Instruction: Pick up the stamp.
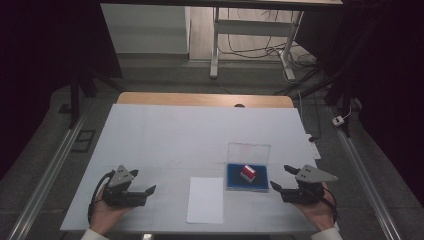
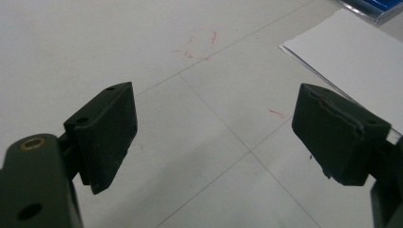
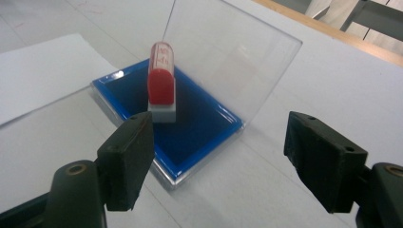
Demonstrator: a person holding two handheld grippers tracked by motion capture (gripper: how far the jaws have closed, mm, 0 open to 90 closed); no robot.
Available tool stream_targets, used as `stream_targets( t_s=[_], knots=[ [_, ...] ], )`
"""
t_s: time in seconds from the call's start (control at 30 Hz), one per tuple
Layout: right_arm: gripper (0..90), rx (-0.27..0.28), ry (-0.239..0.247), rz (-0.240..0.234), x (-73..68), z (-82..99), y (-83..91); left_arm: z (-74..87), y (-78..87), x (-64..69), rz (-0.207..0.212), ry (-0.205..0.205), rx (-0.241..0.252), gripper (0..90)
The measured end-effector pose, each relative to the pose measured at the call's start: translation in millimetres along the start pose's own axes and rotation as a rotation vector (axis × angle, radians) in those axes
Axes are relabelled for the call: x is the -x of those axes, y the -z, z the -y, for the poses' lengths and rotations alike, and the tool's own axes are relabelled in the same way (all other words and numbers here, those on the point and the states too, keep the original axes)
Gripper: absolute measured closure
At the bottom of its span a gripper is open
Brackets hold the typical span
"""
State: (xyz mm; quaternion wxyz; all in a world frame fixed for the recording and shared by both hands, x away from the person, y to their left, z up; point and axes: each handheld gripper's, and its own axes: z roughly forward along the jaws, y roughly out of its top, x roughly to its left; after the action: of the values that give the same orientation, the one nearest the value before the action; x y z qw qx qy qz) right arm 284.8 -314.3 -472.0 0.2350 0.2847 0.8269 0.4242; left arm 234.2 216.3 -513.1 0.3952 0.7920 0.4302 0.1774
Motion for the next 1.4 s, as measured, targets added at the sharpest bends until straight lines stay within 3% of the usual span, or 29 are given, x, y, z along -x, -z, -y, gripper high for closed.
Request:
stream_targets(
  t_s=[0.5,0.93,1.13,1.23,1.4],
  knots=[
    [28.6,-0.011,0.003,-0.035,-1.1,-29.3,-2.7,-0.4,-1.1,-0.6,0.005,-0.003,-0.005,16.1],
    [29.8,-0.066,-0.002,-0.127,-7.0,-77.3,-30.7,-1.2,-2.6,-0.1,0.011,-0.008,-0.011,16.2],
    [30.6,-0.060,-0.007,-0.156,-10.1,-82.1,-43.6,-1.0,-3.4,0.6,0.011,-0.014,-0.015,16.2],
    [30.7,-0.108,0.006,-0.150,-8.7,-79.7,-48.7,-1.2,-5.0,0.5,0.010,-0.017,-0.020,16.2],
    [31.4,-0.137,-0.015,-0.162,-4.4,-78.8,-51.3,-0.8,-4.5,2.7,0.009,-0.025,-0.023,16.4]
  ],
)
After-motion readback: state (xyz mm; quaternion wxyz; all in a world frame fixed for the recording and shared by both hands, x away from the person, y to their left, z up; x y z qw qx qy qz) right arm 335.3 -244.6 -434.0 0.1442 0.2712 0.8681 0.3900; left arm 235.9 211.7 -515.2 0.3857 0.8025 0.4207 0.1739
